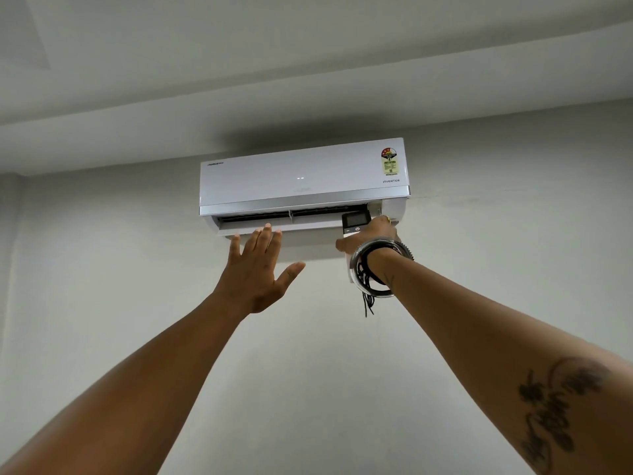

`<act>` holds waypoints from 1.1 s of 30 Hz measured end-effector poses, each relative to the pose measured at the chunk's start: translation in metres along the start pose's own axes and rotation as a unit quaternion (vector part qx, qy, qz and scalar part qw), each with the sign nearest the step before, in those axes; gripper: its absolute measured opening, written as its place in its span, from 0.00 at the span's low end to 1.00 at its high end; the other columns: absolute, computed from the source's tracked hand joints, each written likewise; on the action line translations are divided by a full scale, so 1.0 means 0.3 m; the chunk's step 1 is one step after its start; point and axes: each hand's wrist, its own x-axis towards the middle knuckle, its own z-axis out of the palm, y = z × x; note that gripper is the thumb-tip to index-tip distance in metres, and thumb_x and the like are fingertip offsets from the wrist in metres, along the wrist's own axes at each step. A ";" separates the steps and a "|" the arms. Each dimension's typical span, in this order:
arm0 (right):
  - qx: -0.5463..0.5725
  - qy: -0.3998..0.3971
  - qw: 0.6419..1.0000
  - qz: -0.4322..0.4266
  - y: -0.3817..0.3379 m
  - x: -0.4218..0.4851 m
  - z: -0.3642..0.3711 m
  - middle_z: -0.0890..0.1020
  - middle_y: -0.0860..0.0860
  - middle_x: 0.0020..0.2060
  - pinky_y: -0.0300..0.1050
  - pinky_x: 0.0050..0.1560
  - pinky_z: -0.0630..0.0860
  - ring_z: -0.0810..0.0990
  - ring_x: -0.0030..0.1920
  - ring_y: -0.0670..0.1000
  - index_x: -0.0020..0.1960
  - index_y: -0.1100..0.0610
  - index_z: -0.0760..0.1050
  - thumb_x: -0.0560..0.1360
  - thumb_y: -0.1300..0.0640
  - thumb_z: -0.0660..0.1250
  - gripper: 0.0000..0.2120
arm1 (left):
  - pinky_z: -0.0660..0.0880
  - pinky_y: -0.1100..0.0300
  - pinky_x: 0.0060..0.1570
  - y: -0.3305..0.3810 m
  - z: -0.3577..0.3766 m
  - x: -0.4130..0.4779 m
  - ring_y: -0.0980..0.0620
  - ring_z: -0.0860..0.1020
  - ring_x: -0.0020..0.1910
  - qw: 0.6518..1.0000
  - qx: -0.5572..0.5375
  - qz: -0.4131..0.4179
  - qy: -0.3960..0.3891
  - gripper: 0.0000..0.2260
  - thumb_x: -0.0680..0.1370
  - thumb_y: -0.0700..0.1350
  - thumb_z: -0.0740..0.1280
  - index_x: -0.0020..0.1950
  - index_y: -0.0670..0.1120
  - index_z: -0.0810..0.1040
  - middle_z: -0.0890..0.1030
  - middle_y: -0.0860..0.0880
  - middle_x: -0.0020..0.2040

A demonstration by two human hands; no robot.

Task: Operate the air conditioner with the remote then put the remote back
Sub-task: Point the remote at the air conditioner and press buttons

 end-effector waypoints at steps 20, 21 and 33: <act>-0.215 0.028 0.976 0.000 0.321 -0.153 0.081 0.74 0.54 0.53 0.48 0.42 0.69 0.74 0.55 0.58 0.48 0.55 0.75 0.62 0.46 0.70 0.19 | 0.39 0.39 0.74 0.086 0.207 -0.286 0.45 0.48 0.79 0.995 -0.046 -0.025 -0.079 0.39 0.76 0.69 0.41 0.79 0.44 0.49 0.49 0.43 0.81; -0.212 0.026 0.977 0.003 0.378 -0.184 0.099 0.74 0.54 0.53 0.48 0.43 0.68 0.74 0.55 0.58 0.49 0.55 0.76 0.62 0.45 0.70 0.20 | 0.39 0.39 0.74 0.095 0.237 -0.336 0.45 0.48 0.79 0.995 -0.045 -0.019 -0.081 0.39 0.77 0.69 0.41 0.79 0.44 0.50 0.50 0.43 0.81; -0.297 -0.073 0.915 0.263 1.351 -0.882 0.299 0.73 0.55 0.56 0.48 0.41 0.70 0.74 0.57 0.57 0.53 0.59 0.78 0.65 0.47 0.69 0.22 | 0.45 0.35 0.73 0.392 0.671 -1.352 0.39 0.58 0.77 0.948 -0.121 0.049 -0.291 0.35 0.79 0.64 0.51 0.77 0.40 0.59 0.59 0.38 0.78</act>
